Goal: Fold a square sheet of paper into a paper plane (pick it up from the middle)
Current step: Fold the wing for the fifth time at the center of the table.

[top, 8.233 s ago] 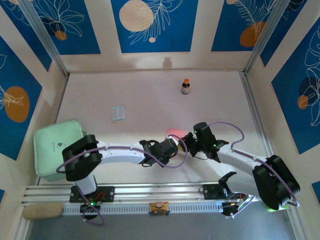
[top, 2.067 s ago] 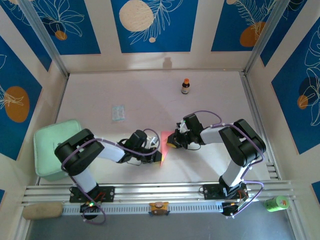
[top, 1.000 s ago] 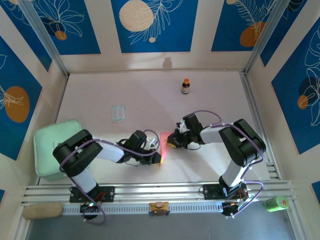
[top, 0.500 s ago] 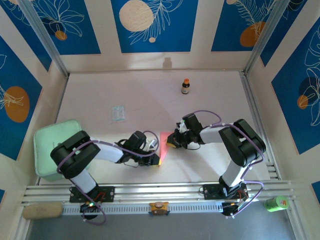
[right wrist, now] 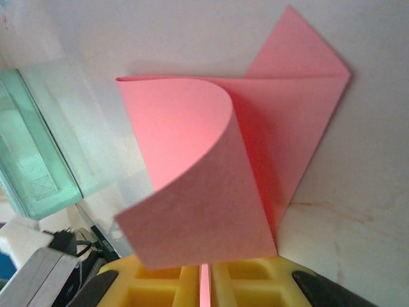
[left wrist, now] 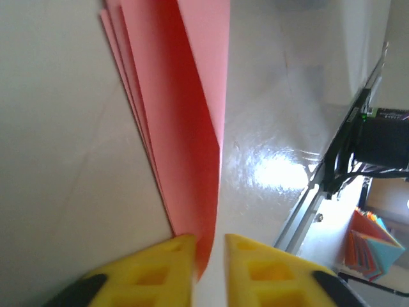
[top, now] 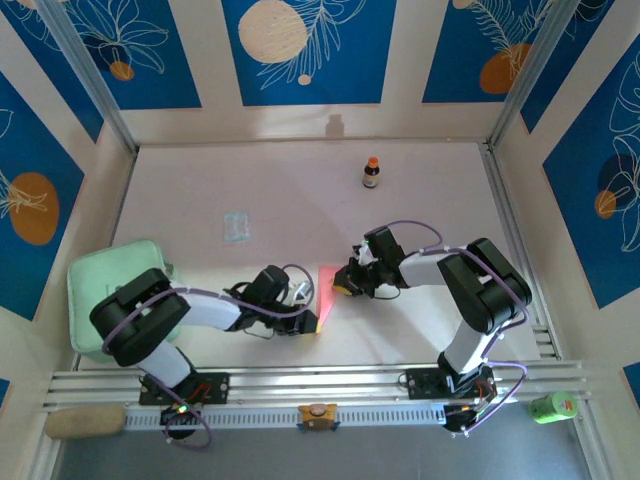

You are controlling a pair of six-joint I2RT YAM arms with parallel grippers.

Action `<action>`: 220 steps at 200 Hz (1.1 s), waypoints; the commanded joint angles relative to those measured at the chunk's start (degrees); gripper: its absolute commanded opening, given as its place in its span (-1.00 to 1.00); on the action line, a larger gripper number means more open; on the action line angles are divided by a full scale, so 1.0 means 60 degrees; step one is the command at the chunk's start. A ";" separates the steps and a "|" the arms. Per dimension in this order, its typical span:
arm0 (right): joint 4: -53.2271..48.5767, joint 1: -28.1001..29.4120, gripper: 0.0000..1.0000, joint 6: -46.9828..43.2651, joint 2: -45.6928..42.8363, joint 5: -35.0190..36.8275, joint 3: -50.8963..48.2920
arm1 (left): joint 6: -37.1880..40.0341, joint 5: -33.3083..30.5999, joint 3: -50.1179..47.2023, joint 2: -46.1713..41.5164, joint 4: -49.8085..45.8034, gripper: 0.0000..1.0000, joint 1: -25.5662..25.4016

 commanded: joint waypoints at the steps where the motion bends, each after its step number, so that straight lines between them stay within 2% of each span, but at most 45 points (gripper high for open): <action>1: -0.0542 0.0170 -0.74 0.0040 0.0628 0.0896 -0.0030 | 0.0027 -0.0476 -0.0237 -0.0695 -0.0971 -0.53 -0.0078; 24: -0.0541 0.0199 -0.74 0.0086 0.0612 0.0926 -0.0039 | 0.0186 -0.1223 0.0079 -0.1773 -0.1797 -0.52 -0.0076; 51: -0.0538 0.0230 -0.74 0.0108 0.0598 0.0926 -0.0006 | 0.0566 -0.1370 0.0876 -0.2187 -0.2390 -0.71 -0.0038; 103: -0.0468 0.0287 -0.74 0.0168 0.0656 0.0915 0.0024 | 0.1012 -0.0461 0.2817 0.0209 -0.2154 -0.83 0.0101; 129: -0.0450 0.0317 -0.74 0.0195 0.0669 0.0889 0.0045 | 0.1288 -0.0444 0.3488 0.1235 -0.2417 -0.88 0.0178; 220: -0.0387 0.0361 -0.74 0.0245 0.0613 0.0831 0.0024 | 0.1980 -0.1254 0.3553 0.2041 -0.2938 -0.89 0.0408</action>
